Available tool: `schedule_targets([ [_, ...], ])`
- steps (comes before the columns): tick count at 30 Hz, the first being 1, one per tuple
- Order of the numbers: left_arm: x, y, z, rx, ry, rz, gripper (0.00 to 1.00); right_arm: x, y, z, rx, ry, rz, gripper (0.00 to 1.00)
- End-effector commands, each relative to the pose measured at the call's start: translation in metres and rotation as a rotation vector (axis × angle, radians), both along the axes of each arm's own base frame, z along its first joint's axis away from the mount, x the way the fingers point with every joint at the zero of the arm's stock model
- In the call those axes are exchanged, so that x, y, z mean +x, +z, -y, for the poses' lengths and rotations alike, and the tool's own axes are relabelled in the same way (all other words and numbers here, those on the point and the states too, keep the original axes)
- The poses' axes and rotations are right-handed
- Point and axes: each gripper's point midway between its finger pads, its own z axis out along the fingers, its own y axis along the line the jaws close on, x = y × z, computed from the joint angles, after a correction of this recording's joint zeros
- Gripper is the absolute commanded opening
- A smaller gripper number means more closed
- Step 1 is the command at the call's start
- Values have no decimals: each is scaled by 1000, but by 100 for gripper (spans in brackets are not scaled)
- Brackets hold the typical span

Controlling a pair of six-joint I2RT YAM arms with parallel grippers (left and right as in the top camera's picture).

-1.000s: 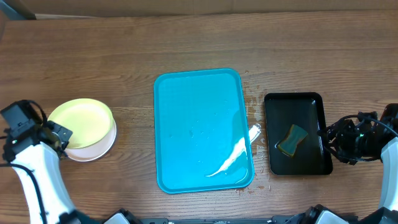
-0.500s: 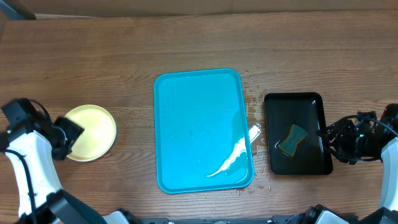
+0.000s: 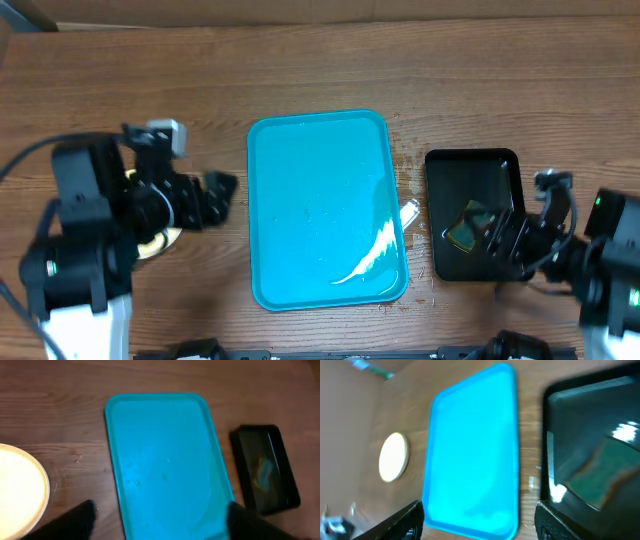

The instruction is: Clean dirty plates on tray and stack at the side

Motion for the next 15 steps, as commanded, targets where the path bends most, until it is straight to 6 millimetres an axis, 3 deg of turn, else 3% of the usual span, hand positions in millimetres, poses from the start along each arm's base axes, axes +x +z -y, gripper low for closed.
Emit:
schedule_targets([
  [1,-19,12,10,61,-60,63,100,-16,29,-22,-1,106,137,73],
  [3,-28,16,15,61,-85,78,100,-24,37,-30,5,136,181,76],
  [4,-31,17,17,60,-91,82,100,-25,40,-32,2,149,204,95],
  [5,-32,17,17,60,-92,86,100,-26,43,-34,0,156,221,100],
  [15,-27,13,15,69,-85,67,100,-23,45,-34,122,47,113,100],
])
